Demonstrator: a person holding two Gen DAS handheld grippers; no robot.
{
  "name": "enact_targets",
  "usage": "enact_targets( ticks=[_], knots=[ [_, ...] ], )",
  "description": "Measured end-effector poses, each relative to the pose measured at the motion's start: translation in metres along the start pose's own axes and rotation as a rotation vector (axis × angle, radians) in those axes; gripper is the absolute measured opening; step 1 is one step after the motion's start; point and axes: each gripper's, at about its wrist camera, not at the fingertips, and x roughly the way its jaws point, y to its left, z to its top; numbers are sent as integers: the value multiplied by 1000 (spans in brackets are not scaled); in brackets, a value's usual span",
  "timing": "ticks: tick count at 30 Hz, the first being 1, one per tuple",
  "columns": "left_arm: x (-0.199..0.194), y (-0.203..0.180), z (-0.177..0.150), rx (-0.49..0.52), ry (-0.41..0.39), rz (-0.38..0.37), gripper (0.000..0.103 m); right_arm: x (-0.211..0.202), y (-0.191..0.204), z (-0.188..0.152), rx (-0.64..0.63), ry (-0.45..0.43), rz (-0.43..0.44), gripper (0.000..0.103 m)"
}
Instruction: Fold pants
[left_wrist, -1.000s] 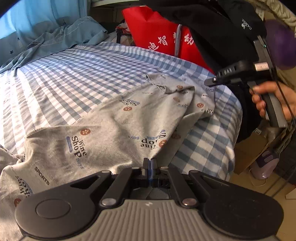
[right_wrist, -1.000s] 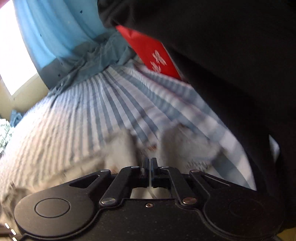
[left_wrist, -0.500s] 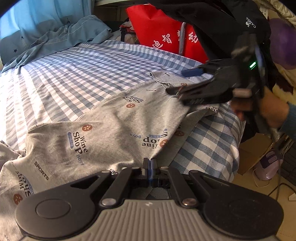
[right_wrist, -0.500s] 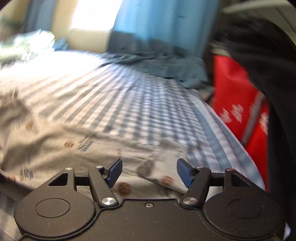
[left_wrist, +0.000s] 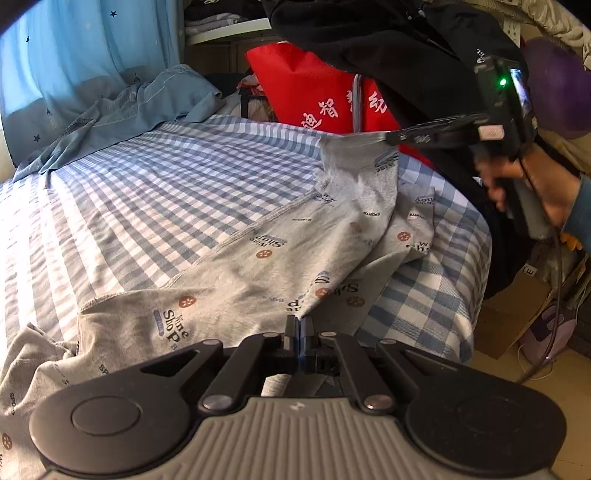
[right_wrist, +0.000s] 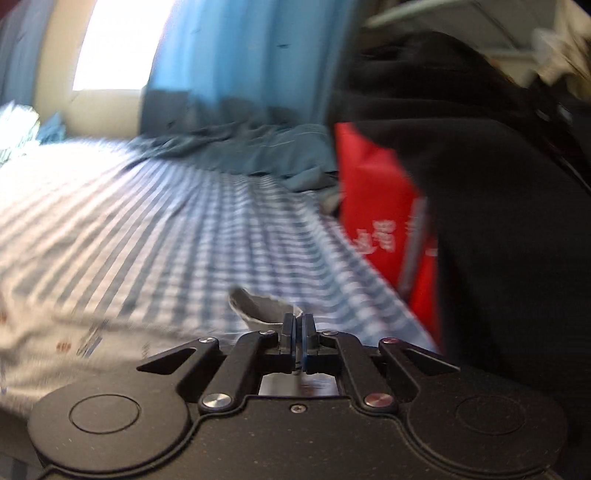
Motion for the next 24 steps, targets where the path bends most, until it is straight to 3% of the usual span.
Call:
enact_targets(
  ticks=[5,10,18,21,24],
  knots=[
    [8,-6,-7,28,15,7,0,3,-48,-21,127,68,-49,1],
    [9,8,-8,-22,23,12,0,15,-70,-51,249,120,-47,1],
    [-17,21,7,-43,-57,11,0,-1,-74,-8,155,39,-58,1],
    [-12,15,4,-10,-44,-8,0,-2,-82,-2,140,48,-68,1],
    [5,1,-7,27,6,-28,0,7,-90,-22,157,106,-76,1]
  ],
)
